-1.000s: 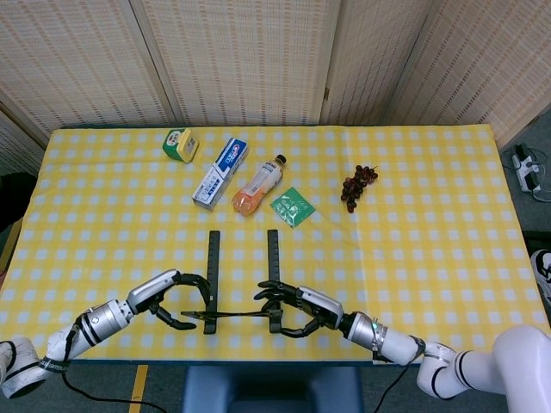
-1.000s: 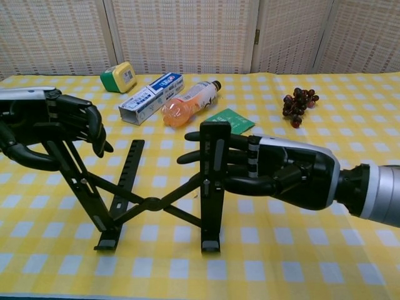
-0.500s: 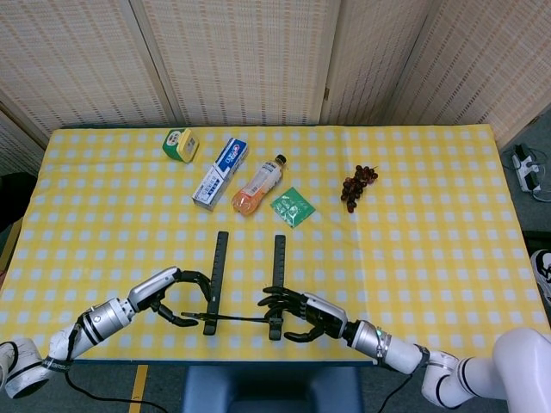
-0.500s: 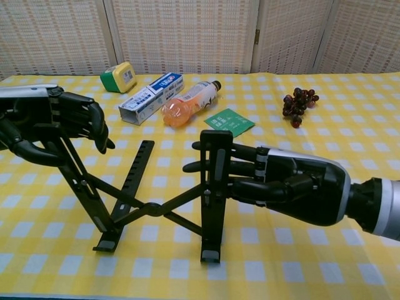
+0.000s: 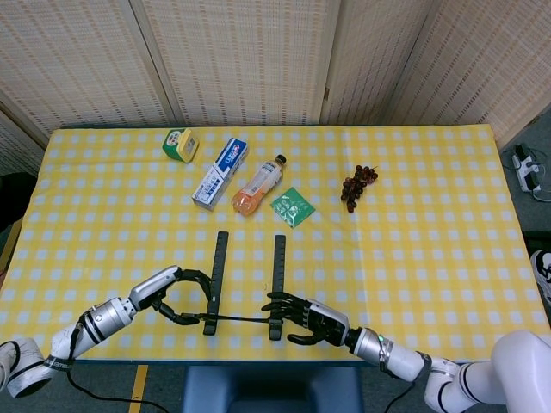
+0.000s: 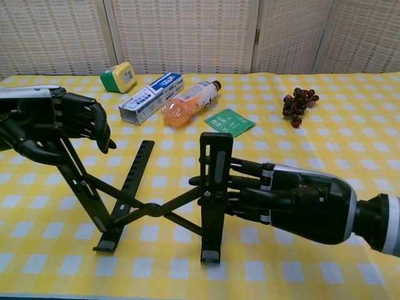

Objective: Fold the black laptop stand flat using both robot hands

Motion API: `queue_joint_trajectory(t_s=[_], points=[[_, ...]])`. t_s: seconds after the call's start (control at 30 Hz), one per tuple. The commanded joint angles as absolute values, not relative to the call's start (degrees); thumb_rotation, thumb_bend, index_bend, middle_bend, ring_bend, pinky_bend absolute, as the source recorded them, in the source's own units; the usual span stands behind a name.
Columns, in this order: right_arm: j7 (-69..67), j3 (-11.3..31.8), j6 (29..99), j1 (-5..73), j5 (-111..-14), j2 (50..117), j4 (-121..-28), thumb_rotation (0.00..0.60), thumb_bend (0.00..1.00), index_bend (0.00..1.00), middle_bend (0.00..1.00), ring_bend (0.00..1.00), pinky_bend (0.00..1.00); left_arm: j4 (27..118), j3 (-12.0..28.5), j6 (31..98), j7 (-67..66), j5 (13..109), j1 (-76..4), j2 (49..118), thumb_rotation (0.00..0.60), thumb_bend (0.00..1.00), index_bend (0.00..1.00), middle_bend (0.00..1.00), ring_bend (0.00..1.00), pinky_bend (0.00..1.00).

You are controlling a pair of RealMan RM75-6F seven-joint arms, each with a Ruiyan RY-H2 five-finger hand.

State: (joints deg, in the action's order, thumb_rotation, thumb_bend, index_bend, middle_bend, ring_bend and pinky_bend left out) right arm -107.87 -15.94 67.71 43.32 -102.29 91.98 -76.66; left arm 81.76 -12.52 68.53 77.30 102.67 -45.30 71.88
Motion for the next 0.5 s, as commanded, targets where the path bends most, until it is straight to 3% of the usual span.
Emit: queue_joint_trajectory(t_s=[0.03, 0.5], points=[[-109.6, -16.7, 67.5, 43.0, -102.0, 92.2, -77.1, 0.600, 0.36, 0.12, 0.19, 0.21, 0.05, 81.8, -12.5, 68.3, 77.3, 102.6, -45.4, 72.0, 0.600, 0.20, 0.47, 0.50, 0.40, 0.24], [-113.1, -17.8, 67.3, 42.2, -101.6, 92.5, -78.1, 0.600, 0.36, 0.12, 0.19, 0.20, 0.05, 81.7, -12.1, 67.7, 77.1, 102.4, -45.3, 72.3, 0.600, 0.20, 0.46, 0.50, 0.40, 0.24]])
